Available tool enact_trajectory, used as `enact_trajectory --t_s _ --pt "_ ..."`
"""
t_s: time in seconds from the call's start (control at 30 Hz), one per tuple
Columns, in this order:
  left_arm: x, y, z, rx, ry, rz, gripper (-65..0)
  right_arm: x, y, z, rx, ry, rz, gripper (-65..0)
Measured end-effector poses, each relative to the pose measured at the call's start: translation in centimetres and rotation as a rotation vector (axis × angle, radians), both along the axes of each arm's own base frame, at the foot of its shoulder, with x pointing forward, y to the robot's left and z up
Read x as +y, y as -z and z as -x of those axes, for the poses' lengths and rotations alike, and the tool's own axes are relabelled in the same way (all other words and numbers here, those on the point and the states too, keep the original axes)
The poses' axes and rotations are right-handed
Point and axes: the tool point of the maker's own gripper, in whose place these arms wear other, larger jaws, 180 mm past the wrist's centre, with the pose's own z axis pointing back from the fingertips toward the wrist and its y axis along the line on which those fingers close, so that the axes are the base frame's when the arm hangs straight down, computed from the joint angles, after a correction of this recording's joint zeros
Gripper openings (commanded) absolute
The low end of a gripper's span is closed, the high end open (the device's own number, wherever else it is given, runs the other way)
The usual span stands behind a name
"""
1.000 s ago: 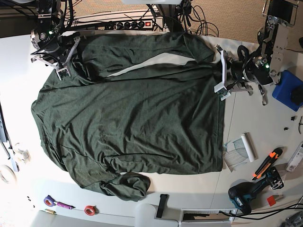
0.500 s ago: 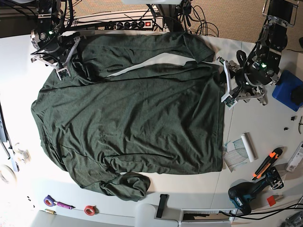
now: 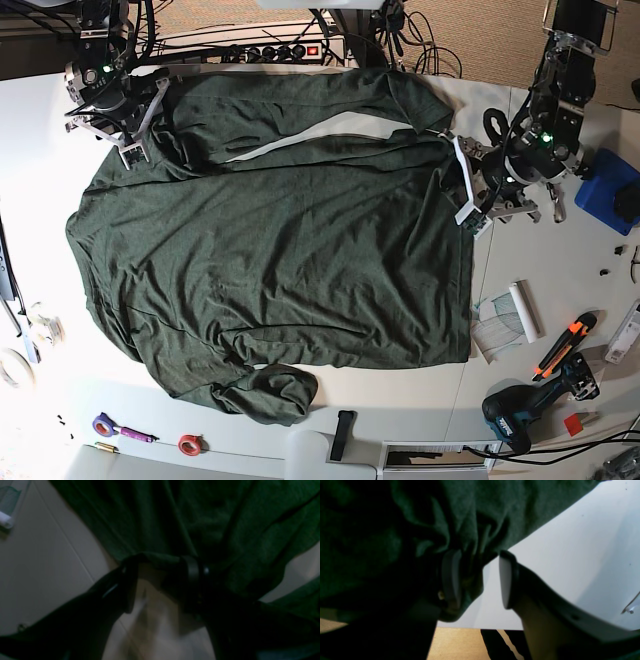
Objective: Layout the t-shirt on the table in an organized manner, then fold the t-shirt properly
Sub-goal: 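Drag the shirt side with the left gripper to straighten the body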
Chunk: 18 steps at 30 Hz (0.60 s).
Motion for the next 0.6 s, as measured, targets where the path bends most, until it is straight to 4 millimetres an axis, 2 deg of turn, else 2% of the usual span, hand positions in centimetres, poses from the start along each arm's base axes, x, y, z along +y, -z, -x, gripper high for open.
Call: enact_trajectory --t_s 0.2,0.4,0.6 --pt "0.8 2.1 0.7 0.077 -0.027 -0.001 -39.2 0.0 0.0 0.0 0.000 0.000 0.000 -40.3" --pt "1.1 3.2 0.6 0.099 -0.055 0.041 -37.6 0.0 0.0 0.0 0.000 0.000 0.000 -40.3" --pt "0.6 3.2 1.0 0.107 0.007 0.042 -51.0 0.0 0.0 0.0 0.000 0.000 -0.001 -40.3"
